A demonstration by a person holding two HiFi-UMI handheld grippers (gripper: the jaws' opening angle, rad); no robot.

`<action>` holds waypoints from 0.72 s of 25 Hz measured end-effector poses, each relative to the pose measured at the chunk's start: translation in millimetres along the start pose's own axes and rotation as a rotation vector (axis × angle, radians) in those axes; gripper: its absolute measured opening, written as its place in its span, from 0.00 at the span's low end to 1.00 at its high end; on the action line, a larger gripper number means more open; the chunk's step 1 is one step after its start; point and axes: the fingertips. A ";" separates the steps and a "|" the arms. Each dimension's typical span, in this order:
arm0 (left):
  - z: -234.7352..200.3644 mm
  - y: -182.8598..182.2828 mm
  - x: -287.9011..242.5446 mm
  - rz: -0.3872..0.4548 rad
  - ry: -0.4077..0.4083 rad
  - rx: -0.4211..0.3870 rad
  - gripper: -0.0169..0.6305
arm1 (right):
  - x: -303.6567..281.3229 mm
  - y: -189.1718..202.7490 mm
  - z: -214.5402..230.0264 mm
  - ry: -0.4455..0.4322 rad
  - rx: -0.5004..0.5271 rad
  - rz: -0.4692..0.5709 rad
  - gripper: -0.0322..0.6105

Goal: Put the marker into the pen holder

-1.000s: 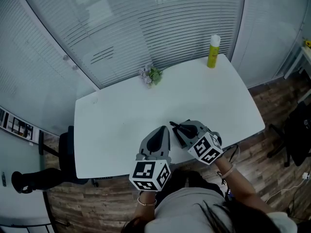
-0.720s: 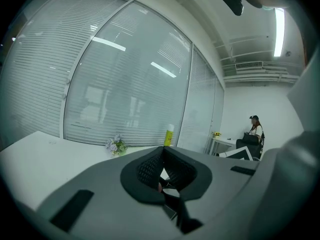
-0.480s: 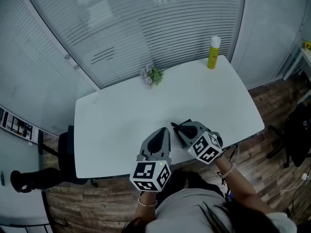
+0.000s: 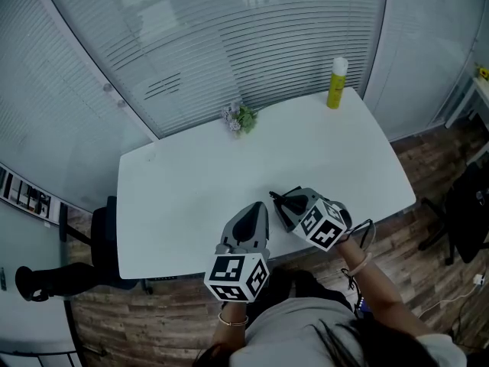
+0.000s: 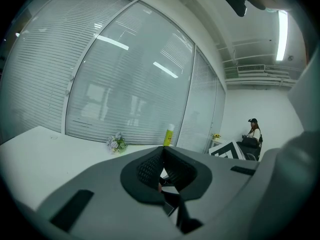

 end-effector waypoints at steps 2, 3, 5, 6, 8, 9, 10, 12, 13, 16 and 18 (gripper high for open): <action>-0.3 -0.1 1.0 0.002 -0.001 0.004 0.05 | -1.0 0.7 -0.6 -0.012 0.000 -0.016 0.16; -0.6 0.0 1.6 0.003 -0.001 0.005 0.05 | -1.5 1.0 -0.8 -0.017 -0.003 -0.023 0.16; -1.7 0.3 2.5 0.004 -0.003 0.008 0.05 | -2.7 1.9 -1.1 -0.030 -0.015 -0.042 0.16; -2.3 0.4 2.9 0.005 -0.004 0.010 0.05 | -3.3 2.4 -1.4 -0.038 -0.023 -0.053 0.16; -3.4 0.3 3.9 0.007 -0.007 0.013 0.05 | -4.2 3.0 -2.1 -0.054 -0.038 -0.077 0.16; -3.7 0.2 4.3 0.008 -0.007 0.015 0.05 | -4.5 3.2 -2.6 -0.064 -0.042 -0.087 0.16; -4.0 0.1 4.6 0.008 -0.008 0.016 0.05 | -4.9 3.4 -3.4 -0.074 -0.046 -0.097 0.16; -4.6 -0.2 5.0 0.008 -0.008 0.017 0.05 | -5.9 3.4 -5.0 -0.094 -0.047 -0.114 0.16; -4.9 -0.3 5.4 0.008 -0.009 0.017 0.05 | -6.4 3.4 -5.6 -0.102 -0.045 -0.120 0.16; -5.1 -1.0 7.3 0.011 -0.009 0.018 0.05 | -7.9 4.4 -7.1 -0.112 -0.039 -0.133 0.16; -6.0 -1.6 8.8 0.014 -0.011 0.019 0.05 | -9.1 5.2 -8.1 -0.117 -0.032 -0.141 0.16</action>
Point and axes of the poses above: the fingertips, and each gripper's own axes: x backward along the fingers, z to its right, y out of its underside, and after that the axes turned 10 degrees about x, right-handed
